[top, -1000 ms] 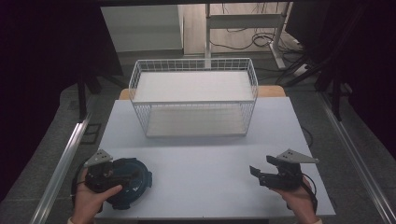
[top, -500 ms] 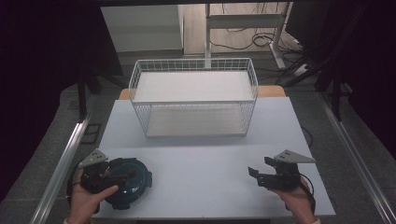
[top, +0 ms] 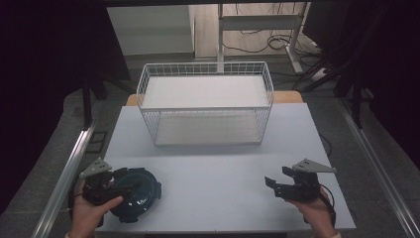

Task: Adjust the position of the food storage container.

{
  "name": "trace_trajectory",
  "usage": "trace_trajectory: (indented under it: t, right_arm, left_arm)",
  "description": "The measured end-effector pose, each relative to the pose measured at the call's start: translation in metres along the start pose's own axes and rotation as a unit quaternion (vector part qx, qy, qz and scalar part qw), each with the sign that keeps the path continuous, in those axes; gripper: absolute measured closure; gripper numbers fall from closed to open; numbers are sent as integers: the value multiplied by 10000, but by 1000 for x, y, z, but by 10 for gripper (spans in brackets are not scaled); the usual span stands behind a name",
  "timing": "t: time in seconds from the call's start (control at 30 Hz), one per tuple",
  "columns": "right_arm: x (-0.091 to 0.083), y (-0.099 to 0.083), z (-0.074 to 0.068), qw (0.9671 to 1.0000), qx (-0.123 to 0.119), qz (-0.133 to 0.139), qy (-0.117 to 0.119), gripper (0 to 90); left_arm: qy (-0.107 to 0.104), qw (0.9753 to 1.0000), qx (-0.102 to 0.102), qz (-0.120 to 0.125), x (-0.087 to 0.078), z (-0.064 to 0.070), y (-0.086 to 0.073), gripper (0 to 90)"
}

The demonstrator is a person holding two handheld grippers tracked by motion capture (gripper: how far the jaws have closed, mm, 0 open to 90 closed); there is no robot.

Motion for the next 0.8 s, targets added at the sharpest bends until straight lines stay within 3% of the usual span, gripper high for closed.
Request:
trace_trajectory:
  t: [0.27, 0.53, 0.63, 0.8]
  right_arm:
    - [0, -1, 5, 10000, 50, -19, -79, 224]
    - [1, -2, 7, 9999, 65, -49, -92, 226]
    - [1, -3, 7, 9999, 91, -56, -106, 226]
    - [2, -3, 8, 9998, 93, -75, -129, 226]
  left_arm:
    - [11, 10000, 28, -87, 0, -2, 0, 236]
    - [187, 9997, -153, -102, -19, -18, -8, 242]
    - [282, 9992, -275, -76, -26, -27, -12, 277]
    - [431, 9985, -266, -212, -31, -36, -19, 366]
Point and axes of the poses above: each handheld gripper's, and its own axes: x roughly forward along the jaws, y roughly out of its top, z roughly to its right, the point moved 4 cm from there along x, roughly forward along the jaws, and after that the axes turned 1 degree about -y, right-handed, at the moved point
